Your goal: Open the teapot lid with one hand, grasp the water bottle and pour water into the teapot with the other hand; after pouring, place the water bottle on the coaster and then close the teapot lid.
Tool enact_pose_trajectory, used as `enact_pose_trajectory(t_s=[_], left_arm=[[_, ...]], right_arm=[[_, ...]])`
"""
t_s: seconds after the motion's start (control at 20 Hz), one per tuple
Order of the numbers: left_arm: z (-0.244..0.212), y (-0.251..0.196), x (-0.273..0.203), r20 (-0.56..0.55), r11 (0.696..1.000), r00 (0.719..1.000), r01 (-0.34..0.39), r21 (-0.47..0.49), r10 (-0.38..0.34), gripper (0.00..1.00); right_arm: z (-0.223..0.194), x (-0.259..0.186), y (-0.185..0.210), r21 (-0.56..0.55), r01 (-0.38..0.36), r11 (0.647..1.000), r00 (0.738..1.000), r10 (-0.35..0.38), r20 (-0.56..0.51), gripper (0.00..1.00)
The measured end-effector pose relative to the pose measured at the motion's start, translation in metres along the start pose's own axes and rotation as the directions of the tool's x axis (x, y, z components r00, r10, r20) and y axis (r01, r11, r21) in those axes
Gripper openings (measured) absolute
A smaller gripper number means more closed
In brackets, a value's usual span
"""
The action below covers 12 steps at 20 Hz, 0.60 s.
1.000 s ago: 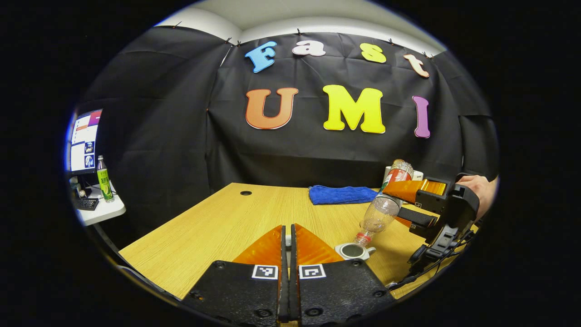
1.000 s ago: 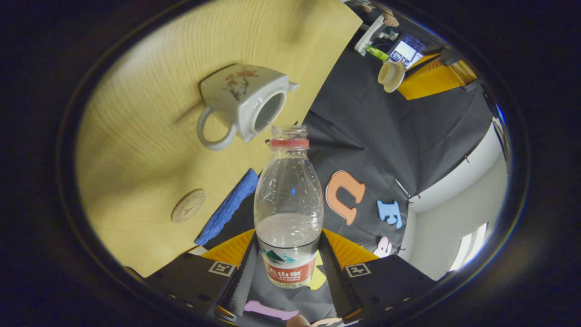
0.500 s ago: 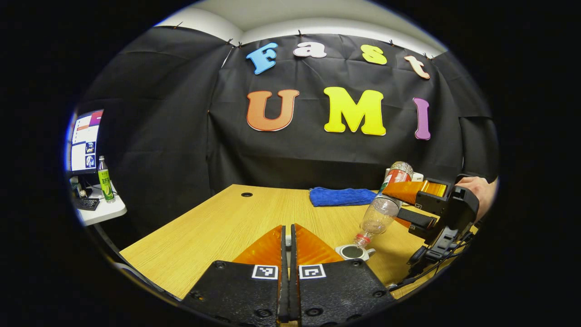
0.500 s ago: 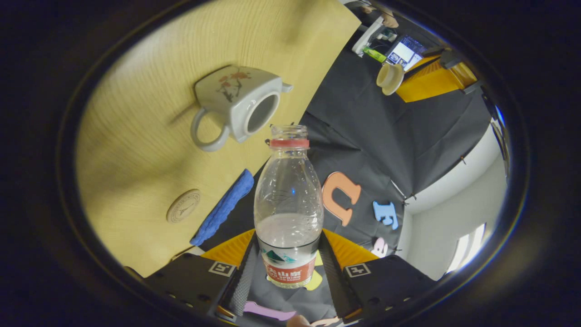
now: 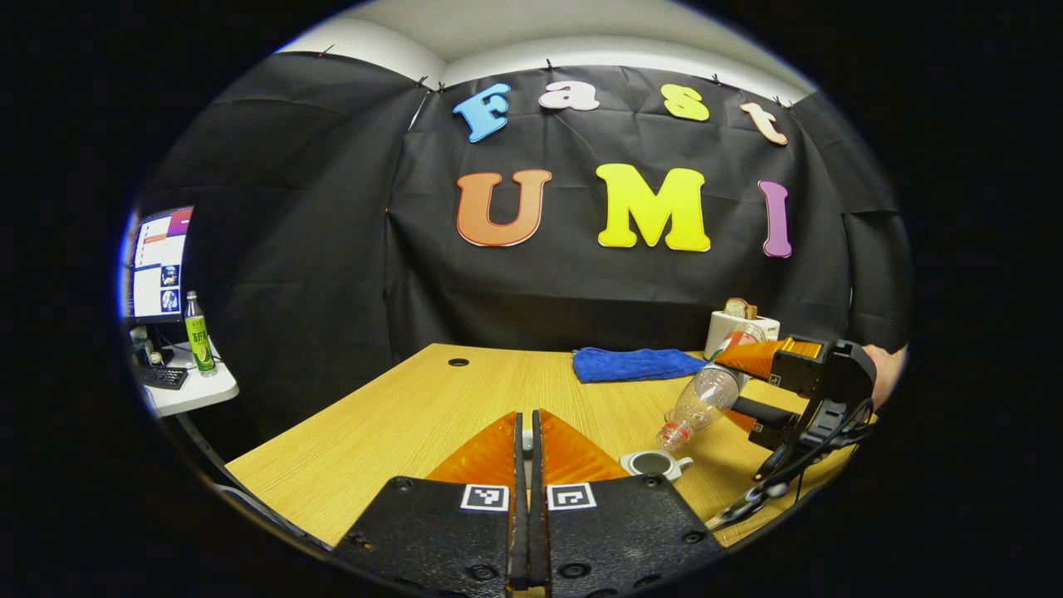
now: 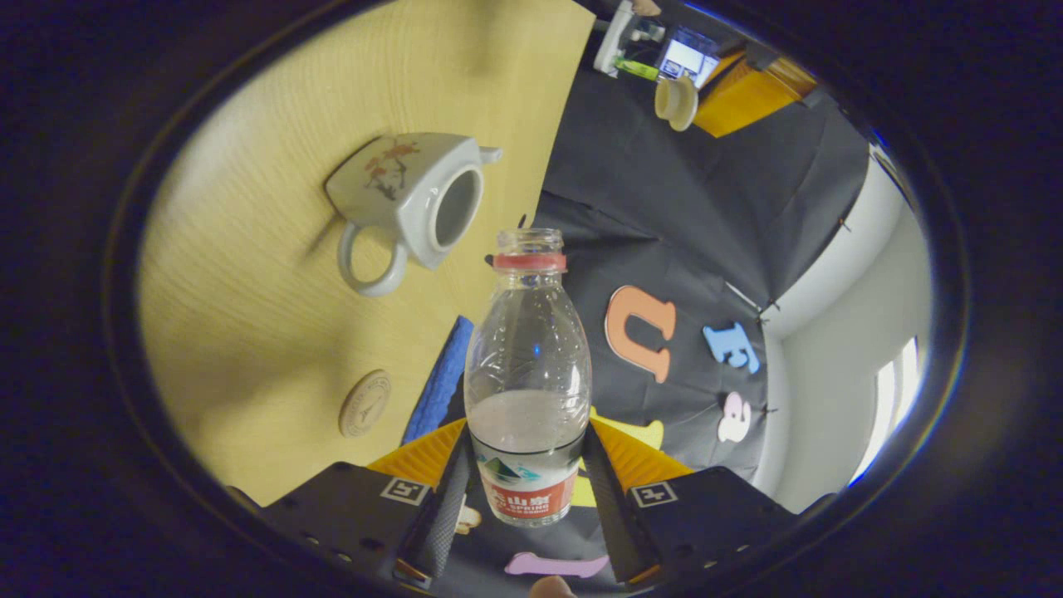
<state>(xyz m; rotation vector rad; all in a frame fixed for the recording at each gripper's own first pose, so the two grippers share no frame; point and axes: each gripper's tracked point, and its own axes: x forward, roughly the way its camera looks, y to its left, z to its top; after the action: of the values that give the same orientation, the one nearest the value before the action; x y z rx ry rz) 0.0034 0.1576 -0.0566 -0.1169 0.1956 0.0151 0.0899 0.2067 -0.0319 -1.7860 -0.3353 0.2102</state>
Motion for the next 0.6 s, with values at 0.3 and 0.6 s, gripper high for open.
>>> enact_pose_trajectory(t_s=[0.3, 0.6], left_arm=[[0.002, -0.008, -0.001, 0.009, 1.000, 1.000, 0.010, 0.012, -0.010, 0.03], [-0.001, -0.023, 0.000, 0.005, 0.999, 0.999, 0.035, 0.027, -0.036, 0.03]], right_arm=[[-0.001, -0.014, 0.022, 0.515, -0.146, 0.844, 0.986, 0.165, 0.009, 0.72], [-0.017, -0.015, 0.006, 0.918, -0.166, 0.361, 0.967, 0.242, 0.080, 0.75]])
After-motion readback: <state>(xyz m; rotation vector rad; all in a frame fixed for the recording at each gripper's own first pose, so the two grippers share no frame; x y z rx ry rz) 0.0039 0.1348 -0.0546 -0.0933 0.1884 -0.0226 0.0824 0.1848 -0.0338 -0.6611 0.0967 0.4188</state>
